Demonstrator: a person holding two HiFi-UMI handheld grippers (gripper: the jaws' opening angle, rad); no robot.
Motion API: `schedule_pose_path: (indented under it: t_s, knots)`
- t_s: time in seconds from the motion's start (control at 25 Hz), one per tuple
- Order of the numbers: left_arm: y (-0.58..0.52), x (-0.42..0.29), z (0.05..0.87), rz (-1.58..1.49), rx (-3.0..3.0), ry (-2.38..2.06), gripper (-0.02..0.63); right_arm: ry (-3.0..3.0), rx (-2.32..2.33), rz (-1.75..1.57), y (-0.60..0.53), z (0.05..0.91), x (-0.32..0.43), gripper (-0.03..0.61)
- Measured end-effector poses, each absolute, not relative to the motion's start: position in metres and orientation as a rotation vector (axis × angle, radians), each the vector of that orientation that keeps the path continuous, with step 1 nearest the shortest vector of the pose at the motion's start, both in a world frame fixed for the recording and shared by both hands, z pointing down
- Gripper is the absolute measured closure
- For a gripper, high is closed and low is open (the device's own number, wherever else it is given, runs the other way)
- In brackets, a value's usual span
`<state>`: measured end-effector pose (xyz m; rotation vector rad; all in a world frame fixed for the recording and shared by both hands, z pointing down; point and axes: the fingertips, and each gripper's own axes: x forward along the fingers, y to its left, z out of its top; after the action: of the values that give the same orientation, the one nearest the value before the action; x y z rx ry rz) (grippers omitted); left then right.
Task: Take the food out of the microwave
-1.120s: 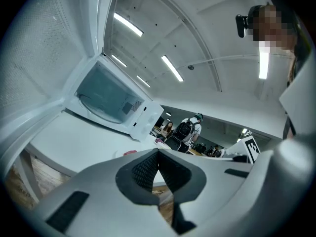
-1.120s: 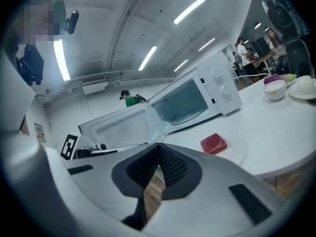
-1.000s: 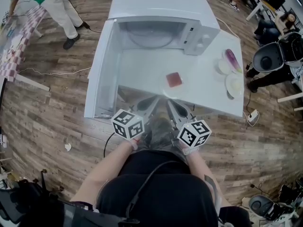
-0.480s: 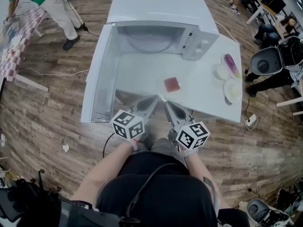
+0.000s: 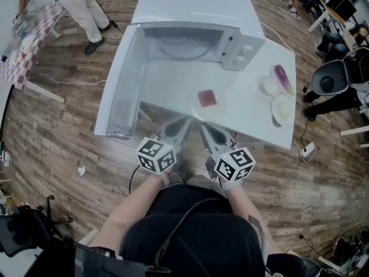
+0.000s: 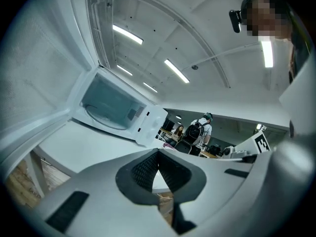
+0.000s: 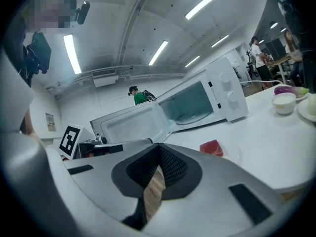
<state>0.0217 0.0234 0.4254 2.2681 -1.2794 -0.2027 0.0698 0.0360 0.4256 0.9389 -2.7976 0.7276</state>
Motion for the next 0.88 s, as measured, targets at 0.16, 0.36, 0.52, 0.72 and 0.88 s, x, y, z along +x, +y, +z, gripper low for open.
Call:
schedule_pose_path:
  t_s: [0.16, 0.36, 0.52, 0.72, 0.88]
  knots:
    - [0.036, 0.026, 0.424, -0.195, 2.241, -1.342, 0.603, -2.814, 0.901, 0.695, 0.044, 0.418, 0.077, 0.558]
    - [0.055, 0.037, 0.426, -0.183, 2.222, -1.373, 0.603, -2.812, 0.870, 0.709, 0.063, 0.421, 0.087, 0.558]
    - [0.072, 0.050, 0.426, -0.174, 2.219, -1.387, 0.603, -2.812, 0.838, 0.709, 0.079, 0.422, 0.095, 0.558]
    - [0.093, 0.060, 0.424, -0.183, 2.202, -1.421, 0.603, -2.826, 0.785, 0.678, 0.098, 0.416, 0.102, 0.558]
    - [0.112, 0.065, 0.425, -0.205, 2.167, -1.451, 0.603, -2.834, 0.737, 0.661, 0.115, 0.415, 0.107, 0.558]
